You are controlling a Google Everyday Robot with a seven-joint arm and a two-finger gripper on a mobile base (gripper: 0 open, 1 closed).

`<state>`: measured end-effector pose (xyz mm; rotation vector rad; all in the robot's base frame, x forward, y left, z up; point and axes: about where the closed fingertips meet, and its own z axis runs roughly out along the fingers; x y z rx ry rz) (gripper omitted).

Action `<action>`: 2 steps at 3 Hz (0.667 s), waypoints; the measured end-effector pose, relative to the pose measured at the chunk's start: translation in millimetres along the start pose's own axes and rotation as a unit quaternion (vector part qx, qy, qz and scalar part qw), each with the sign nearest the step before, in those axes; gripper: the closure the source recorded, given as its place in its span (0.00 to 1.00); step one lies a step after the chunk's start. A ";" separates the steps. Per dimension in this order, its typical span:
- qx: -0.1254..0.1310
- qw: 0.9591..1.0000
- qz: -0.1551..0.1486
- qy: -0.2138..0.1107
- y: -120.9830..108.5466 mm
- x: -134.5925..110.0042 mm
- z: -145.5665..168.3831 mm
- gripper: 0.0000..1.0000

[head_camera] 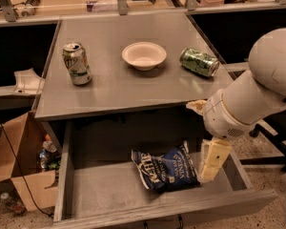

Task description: Pick blue chip bag from top drawer and place on counter

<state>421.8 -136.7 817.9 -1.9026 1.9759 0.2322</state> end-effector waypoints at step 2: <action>-0.021 1.000 0.006 -0.007 1.3 5.4 24.0 0.00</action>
Offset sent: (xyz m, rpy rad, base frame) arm 0.0028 0.0027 -0.0363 0.0180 0.0919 0.0054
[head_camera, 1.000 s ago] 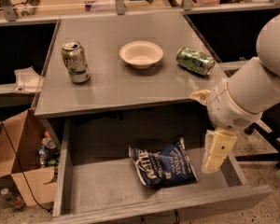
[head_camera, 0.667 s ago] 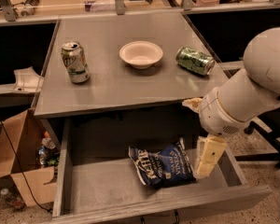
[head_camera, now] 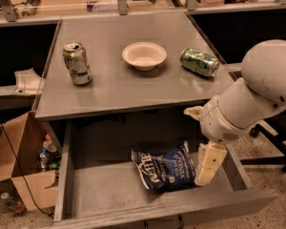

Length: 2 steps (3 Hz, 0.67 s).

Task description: Pick blue chip bag from top drawer and place on counter

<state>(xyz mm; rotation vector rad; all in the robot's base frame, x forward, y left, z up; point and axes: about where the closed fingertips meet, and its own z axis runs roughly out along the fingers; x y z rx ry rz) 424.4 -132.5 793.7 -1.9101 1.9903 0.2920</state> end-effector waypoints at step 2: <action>0.004 0.999 0.007 0.051 -16.9 37.0 43.9 0.00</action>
Offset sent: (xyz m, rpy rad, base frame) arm 0.0234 -0.0147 -0.0602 -0.1022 -0.0013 -0.0190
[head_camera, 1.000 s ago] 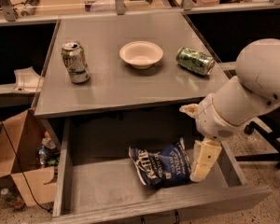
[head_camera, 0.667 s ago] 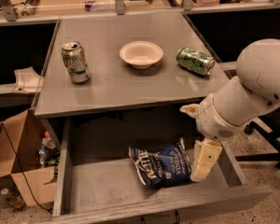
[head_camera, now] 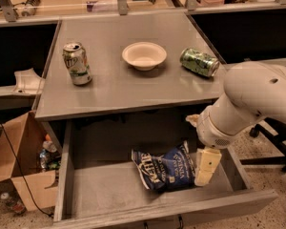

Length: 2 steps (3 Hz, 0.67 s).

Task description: Pick blue chip bag from top drawer and place on counter

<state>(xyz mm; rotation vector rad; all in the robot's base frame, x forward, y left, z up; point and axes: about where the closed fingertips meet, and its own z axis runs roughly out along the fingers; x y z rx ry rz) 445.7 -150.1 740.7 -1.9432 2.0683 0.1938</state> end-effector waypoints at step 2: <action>-0.010 1.000 -0.005 -0.006 3.2 -3.5 15.2 0.00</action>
Offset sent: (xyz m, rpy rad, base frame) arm -0.0019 0.0183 -0.0308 0.0316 0.0355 0.0355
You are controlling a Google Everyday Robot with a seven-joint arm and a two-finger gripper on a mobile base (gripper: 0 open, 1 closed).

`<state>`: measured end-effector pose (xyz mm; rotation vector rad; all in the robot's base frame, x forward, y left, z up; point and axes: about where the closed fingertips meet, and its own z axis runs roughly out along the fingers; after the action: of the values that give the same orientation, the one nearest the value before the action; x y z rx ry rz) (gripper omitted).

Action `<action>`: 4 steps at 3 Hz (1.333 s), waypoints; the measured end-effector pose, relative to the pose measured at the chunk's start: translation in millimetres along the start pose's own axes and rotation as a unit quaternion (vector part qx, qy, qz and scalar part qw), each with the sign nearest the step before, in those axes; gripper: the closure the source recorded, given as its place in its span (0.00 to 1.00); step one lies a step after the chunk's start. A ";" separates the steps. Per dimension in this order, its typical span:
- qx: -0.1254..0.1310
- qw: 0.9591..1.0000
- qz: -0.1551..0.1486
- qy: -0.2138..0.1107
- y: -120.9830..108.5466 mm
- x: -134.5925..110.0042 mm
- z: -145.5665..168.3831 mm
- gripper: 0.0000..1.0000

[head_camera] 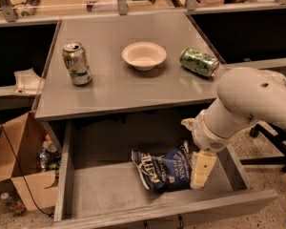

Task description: Pick blue chip bag from top drawer and place on counter

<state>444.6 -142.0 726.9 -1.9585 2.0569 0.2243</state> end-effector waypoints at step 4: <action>-0.029 0.998 0.001 -0.063 -8.8 -18.4 64.1 0.00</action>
Offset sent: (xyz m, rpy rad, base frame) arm 0.0112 0.0248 -0.0380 0.0905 0.0621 0.0182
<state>460.5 -105.3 673.0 -1.9236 1.9928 0.3998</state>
